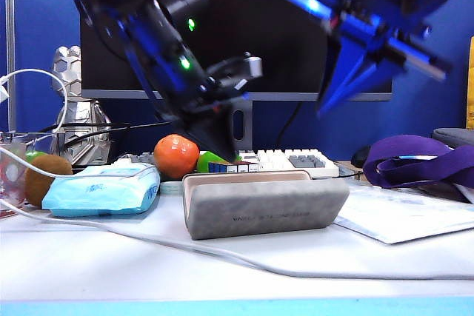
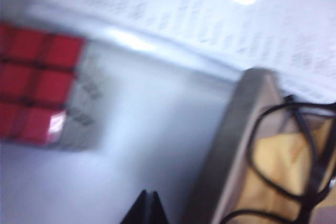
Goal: Pick up the glasses, fold the temples of the glasses, place the glasses into the glasses case, and finally close the glasses case.
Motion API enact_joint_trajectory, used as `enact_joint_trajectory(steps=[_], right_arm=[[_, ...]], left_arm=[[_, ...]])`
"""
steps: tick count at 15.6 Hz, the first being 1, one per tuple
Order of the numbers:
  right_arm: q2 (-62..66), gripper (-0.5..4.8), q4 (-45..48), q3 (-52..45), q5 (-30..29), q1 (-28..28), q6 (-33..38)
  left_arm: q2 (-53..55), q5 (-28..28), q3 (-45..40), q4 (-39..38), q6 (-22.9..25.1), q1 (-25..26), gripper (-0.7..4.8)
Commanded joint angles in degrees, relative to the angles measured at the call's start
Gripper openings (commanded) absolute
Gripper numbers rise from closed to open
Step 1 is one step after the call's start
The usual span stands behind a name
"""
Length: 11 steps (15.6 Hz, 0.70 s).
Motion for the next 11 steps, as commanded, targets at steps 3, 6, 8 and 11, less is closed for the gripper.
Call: enact_joint_trajectory(steps=[3,6,8,11], right_arm=[[3.7,-0.03,-3.9,0.0,-6.1,-0.6,0.6],[3.8,-0.03,-4.9,0.0,-6.6,-0.9,2.6],[4.0,-0.03,-6.1,-0.4,-6.9,-1.7,2.6],[4.0,-0.03,-4.7,-3.9,-7.2,-4.3,2.6]], left_arm=[[0.6,1.6,0.1,1.5,1.6,-0.2,-0.06],[1.4,-0.6,0.1,2.4,1.5,-0.1,-0.06],[2.1,1.7,0.1,2.4,1.6,-0.2,-0.06],[2.3,3.5,0.1,2.1,2.9,-0.2,-0.06]])
